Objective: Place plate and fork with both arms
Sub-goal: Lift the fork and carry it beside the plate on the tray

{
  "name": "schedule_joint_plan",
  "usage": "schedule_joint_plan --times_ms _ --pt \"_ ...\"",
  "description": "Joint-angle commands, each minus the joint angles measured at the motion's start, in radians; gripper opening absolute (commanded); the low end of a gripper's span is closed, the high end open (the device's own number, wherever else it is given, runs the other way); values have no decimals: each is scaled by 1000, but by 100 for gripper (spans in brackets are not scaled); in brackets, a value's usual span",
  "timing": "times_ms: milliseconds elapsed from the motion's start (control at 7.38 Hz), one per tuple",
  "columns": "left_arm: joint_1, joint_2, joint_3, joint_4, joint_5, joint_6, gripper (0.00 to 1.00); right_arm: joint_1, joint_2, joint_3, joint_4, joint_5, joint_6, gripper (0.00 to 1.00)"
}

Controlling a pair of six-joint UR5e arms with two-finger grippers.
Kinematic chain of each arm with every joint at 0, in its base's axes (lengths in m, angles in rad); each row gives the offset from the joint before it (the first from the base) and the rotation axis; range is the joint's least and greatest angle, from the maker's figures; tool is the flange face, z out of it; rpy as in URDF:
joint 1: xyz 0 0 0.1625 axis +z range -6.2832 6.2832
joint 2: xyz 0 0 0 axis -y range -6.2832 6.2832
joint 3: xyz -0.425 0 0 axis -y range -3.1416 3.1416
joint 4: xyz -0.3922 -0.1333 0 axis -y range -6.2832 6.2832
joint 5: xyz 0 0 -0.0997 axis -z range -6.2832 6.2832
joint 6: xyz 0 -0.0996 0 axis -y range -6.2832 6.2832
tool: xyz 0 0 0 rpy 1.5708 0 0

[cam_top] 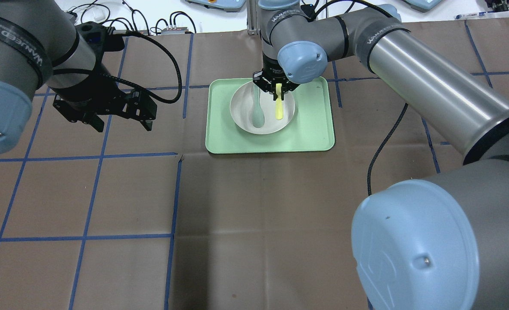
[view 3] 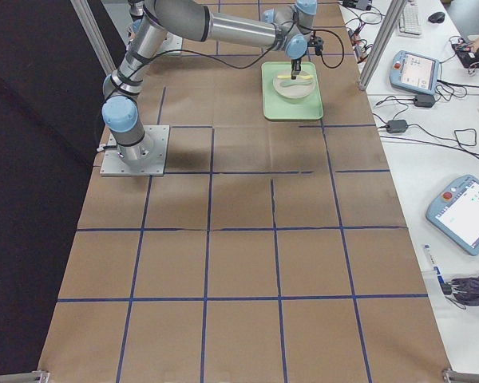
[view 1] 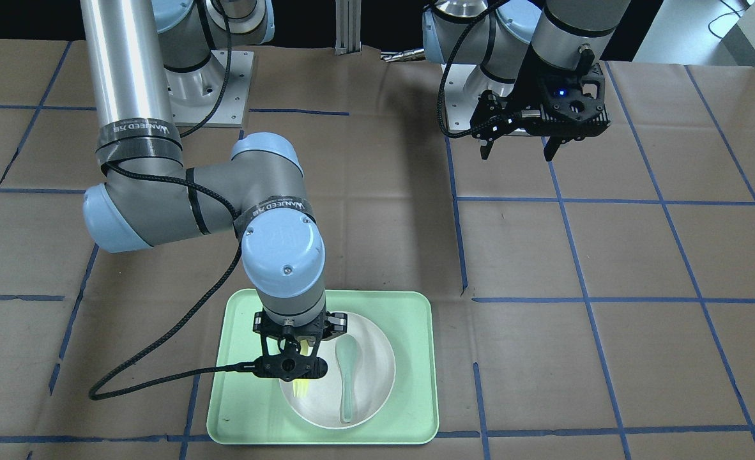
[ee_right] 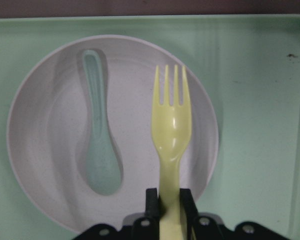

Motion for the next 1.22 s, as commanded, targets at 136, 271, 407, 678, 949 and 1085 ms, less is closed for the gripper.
schedule_joint_plan --times_ms 136,271,407,678,949,1085 --pt "0 0 0 0 0 2 100 -112 -60 119 -2 -20 -100 3" --pt "0 0 0 0 0 2 100 -126 -62 150 -45 -14 -100 3" --pt "0 0 0 0 0 2 100 -125 -48 182 -121 -12 -102 3" --pt "0 0 0 0 0 0 100 -125 8 233 -272 -11 -100 3" --pt "-2 0 -2 0 0 2 100 -122 24 222 -285 -18 -100 3" --pt "-2 0 0 0 0 2 100 -125 23 221 -283 -20 -102 5"
